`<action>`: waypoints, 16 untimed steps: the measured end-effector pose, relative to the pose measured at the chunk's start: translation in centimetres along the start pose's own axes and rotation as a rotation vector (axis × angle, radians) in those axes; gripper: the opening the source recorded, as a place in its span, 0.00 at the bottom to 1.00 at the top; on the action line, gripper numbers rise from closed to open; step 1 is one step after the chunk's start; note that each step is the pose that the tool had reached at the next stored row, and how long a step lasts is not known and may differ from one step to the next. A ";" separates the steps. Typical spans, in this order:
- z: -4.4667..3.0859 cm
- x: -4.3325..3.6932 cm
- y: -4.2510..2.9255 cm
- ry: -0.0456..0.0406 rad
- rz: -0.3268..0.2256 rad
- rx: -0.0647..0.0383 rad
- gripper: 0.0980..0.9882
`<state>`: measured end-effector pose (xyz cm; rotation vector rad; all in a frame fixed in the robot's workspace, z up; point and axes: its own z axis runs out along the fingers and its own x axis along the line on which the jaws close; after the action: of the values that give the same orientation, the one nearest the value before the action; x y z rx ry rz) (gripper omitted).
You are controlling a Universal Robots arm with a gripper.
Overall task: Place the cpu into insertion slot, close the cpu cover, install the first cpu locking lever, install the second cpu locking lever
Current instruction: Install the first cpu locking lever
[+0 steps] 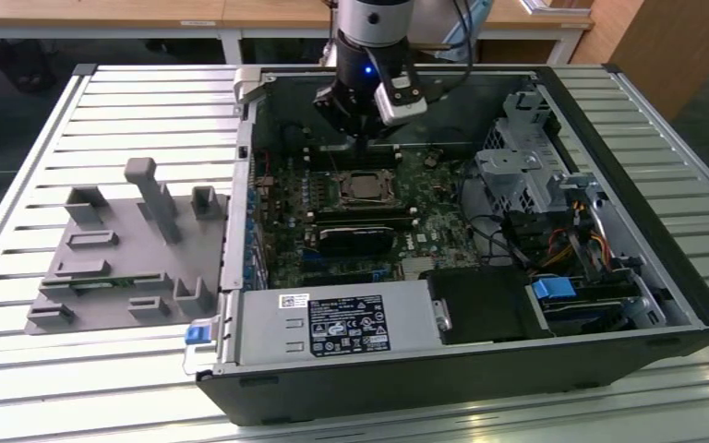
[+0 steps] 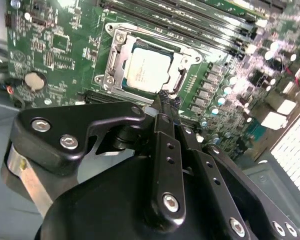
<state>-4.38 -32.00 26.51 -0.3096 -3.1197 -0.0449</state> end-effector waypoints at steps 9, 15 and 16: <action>0.08 0.07 -0.02 -0.0007 -0.127 0.000 0.01; 0.20 2.30 -0.47 -0.0214 -0.129 -0.003 0.01; 0.22 2.73 -0.55 -0.0255 -0.129 -0.004 0.01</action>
<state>-7.17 -32.00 26.30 -0.1095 -3.1606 -0.0478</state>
